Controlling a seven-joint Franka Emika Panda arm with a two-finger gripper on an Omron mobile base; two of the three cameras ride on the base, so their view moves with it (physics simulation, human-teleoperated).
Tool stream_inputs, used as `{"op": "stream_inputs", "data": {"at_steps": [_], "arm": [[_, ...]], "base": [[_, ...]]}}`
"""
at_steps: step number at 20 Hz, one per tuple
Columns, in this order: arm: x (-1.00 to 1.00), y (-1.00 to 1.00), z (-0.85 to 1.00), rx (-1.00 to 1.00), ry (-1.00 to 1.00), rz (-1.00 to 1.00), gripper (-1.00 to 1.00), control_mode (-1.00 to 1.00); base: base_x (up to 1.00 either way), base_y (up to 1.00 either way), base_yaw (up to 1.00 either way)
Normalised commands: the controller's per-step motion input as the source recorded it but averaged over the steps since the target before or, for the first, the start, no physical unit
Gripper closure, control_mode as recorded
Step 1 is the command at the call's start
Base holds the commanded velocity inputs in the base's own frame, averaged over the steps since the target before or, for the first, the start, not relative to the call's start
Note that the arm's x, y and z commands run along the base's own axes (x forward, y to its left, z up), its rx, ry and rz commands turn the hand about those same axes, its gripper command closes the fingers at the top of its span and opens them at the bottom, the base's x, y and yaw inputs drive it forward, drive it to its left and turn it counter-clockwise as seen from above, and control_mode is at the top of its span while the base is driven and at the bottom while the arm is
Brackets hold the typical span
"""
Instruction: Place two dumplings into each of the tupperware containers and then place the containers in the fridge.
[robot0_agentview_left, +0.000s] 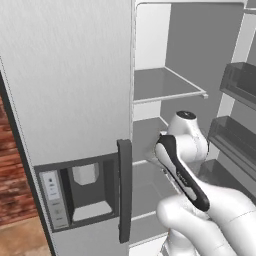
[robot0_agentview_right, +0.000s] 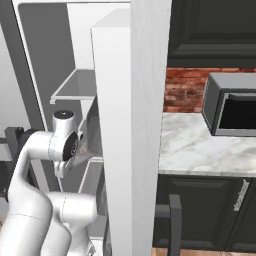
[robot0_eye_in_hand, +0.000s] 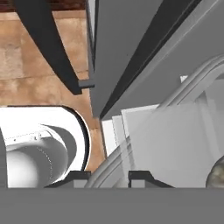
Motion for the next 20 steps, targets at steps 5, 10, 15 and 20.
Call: {"op": "stream_inputs", "data": {"at_steps": [5, 10, 15, 20], "arm": [[0.23, -0.02, -0.48, -0.04, -0.18, 0.03, 1.00, -1.00], [0.47, -0.22, -0.24, 0.05, -0.29, 0.00, 1.00, -1.00], [0.59, -0.01, 0.03, 0.00, -0.05, 0.00, 1.00, -1.00], [0.70, 0.08, -0.07, 0.00, 0.00, 0.00, 1.00, -1.00]], "base": [[0.00, 0.00, 0.00], [0.00, 0.00, 0.00], [0.00, 0.00, 0.00], [0.00, 0.00, 0.00]]}}
